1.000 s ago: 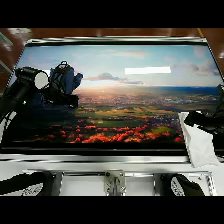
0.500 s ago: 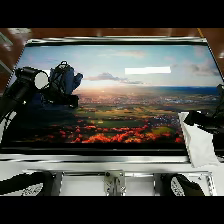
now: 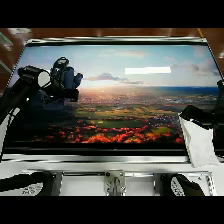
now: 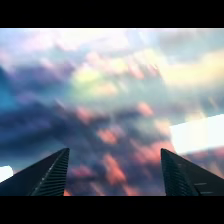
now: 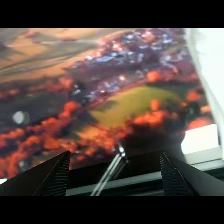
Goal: Fold the shirts.
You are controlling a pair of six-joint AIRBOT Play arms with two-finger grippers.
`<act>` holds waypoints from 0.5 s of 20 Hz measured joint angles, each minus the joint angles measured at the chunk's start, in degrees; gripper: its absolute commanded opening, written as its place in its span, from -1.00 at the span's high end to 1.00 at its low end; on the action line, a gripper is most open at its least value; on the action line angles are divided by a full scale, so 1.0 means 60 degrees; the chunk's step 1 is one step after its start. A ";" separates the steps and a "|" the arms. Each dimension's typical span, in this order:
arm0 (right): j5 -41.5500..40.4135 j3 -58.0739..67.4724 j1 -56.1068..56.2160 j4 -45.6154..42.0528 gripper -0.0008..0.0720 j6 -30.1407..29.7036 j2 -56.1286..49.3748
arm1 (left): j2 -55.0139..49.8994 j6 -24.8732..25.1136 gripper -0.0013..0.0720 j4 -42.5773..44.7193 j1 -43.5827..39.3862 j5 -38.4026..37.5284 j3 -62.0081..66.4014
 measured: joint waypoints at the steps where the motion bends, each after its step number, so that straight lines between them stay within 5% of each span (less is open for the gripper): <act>1: -0.0015 0.0000 0.0000 0.0244 -0.90 -0.0026 -0.0007 | -0.0339 0.0029 -1.00 0.0098 0.0288 0.0168 0.0342; 10: -0.0437 0.0000 0.0004 0.1384 -0.90 -0.0226 -0.0015 | -0.4998 0.0251 -1.00 0.0080 0.2951 -0.0044 0.4411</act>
